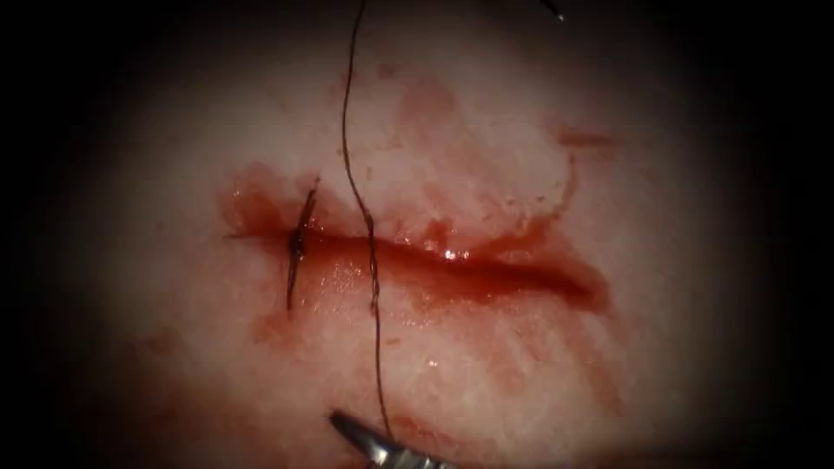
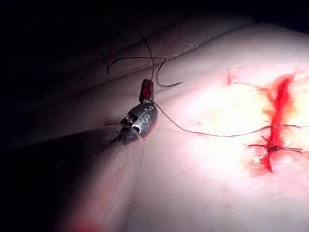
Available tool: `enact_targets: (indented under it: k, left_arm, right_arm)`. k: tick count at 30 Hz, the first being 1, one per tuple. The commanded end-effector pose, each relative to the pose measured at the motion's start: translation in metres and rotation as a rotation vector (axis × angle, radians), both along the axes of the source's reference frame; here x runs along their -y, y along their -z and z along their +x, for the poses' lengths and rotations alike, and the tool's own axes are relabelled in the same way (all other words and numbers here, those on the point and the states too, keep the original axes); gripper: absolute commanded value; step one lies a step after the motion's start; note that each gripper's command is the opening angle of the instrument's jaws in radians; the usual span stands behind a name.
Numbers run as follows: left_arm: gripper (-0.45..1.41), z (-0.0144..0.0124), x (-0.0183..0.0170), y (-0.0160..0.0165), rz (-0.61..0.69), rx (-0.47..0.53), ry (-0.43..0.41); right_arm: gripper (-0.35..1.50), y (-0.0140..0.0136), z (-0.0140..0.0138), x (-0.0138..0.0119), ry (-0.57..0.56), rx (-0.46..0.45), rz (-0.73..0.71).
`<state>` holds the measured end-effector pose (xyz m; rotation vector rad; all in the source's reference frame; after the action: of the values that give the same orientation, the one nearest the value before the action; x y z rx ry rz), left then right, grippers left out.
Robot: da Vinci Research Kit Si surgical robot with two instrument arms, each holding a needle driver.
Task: Wound Closure
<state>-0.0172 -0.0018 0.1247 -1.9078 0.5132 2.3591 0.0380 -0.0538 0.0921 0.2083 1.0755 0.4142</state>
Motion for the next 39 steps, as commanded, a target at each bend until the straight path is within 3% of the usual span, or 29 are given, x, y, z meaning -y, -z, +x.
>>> enact_targets:
  k: [1, 6, 11, 24, 31, 39]
  left_arm:
    - [-0.45, -0.0003, 0.0003, 0.0004, 0.005, -0.002, -0.007]
    - [-0.45, 0.0017, 0.0045, 0.0054, 0.033, -0.044, -0.026]
    - [-0.45, 0.0032, 0.0069, 0.0086, 0.056, -0.071, -0.007]
    - [-0.45, 0.0049, 0.0123, 0.0143, 0.122, -0.097, 0.003]
    - [-0.45, 0.0052, 0.0142, 0.0157, 0.150, -0.099, 0.017]
    - [-0.45, 0.0045, 0.0164, 0.0165, 0.154, -0.107, 0.037]
  right_arm:
    - [1.18, 0.0003, 0.0002, -0.0005, 0.013, -0.012, 0.013]
    - [1.08, 0.0017, 0.0005, -0.0030, 0.010, -0.059, 0.045]
    - [1.01, 0.0008, 0.0025, -0.0062, -0.029, -0.048, 0.047]
    - [0.88, -0.0079, 0.0085, -0.0152, -0.134, -0.001, 0.030]
    - [0.84, -0.0117, 0.0116, -0.0159, -0.140, 0.007, 0.013]
    - [0.79, -0.0137, 0.0130, -0.0166, -0.161, 0.021, -0.003]
